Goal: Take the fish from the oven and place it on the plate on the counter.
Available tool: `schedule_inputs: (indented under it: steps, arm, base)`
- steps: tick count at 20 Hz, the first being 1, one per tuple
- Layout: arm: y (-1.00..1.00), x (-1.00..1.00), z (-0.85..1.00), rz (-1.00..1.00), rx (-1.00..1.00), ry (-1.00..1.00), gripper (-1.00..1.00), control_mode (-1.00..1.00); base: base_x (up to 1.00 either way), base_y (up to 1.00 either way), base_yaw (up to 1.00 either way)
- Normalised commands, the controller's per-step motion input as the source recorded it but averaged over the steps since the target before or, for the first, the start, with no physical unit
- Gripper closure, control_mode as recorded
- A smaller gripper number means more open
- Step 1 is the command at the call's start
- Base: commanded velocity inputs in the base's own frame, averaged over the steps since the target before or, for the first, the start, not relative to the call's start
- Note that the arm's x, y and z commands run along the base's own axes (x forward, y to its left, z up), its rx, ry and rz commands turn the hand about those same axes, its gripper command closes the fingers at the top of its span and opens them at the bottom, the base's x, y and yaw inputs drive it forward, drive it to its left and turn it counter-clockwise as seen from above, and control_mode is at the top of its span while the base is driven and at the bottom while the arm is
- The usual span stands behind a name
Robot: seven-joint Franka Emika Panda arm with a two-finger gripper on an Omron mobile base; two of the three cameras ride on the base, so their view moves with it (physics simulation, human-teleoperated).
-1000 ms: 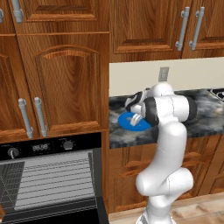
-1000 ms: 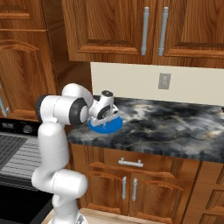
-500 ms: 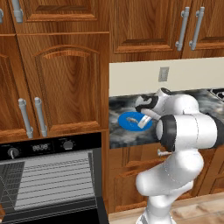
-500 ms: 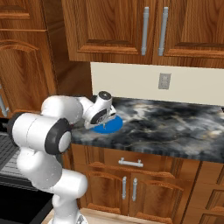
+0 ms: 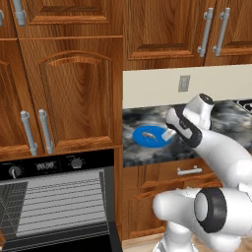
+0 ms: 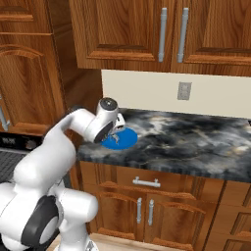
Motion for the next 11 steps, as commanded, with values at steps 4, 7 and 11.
schedule_inputs:
  steps: [4, 7, 11]
  arm:
    - [0.0, -0.17, 1.0, -0.11, 0.04, 0.07, -1.0, -1.0]
    - [0.0, -0.34, 1.0, -0.14, 0.05, 0.18, -1.0, -1.0]
    - [0.0, -0.65, 0.88, -0.19, 0.05, 0.33, -1.0, -1.0]
  base:
    - [0.0, 0.0, 0.0]
    - [0.0, 0.0, 0.0]
    - [0.0, 0.0, 0.0]
